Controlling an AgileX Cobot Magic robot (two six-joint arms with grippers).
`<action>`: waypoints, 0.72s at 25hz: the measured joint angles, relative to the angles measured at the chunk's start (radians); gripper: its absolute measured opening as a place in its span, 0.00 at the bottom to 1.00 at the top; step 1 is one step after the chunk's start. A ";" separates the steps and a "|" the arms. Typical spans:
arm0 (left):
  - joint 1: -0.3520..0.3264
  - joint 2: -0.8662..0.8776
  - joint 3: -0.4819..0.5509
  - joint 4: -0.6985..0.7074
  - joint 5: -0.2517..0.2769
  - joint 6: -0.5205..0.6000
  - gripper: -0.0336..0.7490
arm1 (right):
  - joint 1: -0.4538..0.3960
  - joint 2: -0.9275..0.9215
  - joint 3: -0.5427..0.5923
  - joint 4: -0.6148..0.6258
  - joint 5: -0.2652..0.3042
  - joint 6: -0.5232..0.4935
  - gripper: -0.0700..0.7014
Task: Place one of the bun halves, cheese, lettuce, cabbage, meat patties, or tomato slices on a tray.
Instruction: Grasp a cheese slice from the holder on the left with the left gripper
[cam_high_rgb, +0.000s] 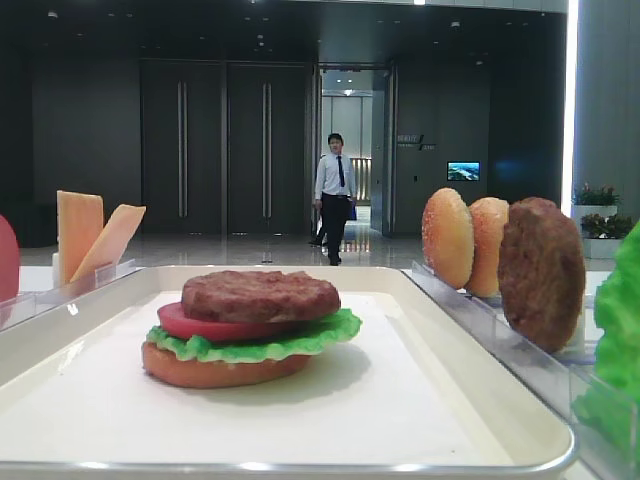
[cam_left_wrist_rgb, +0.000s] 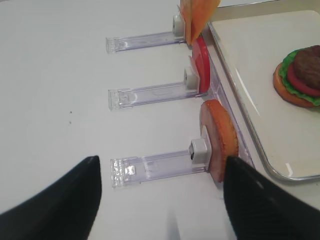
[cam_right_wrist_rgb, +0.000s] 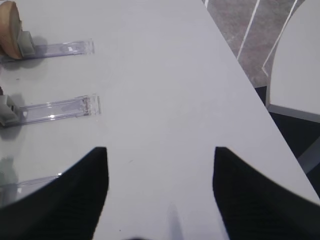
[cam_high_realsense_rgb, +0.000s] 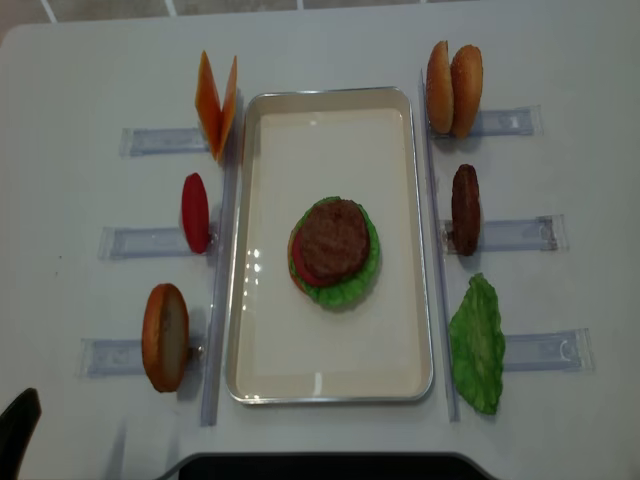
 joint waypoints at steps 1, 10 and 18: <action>0.000 0.000 0.000 0.000 0.000 0.000 0.78 | 0.000 0.000 0.000 0.000 0.000 0.000 0.65; 0.000 0.000 0.000 0.000 0.000 0.000 0.78 | 0.000 -0.001 0.000 0.000 0.000 0.000 0.65; 0.000 0.011 -0.020 0.049 0.010 -0.107 0.78 | 0.000 -0.001 0.000 0.000 -0.001 0.000 0.65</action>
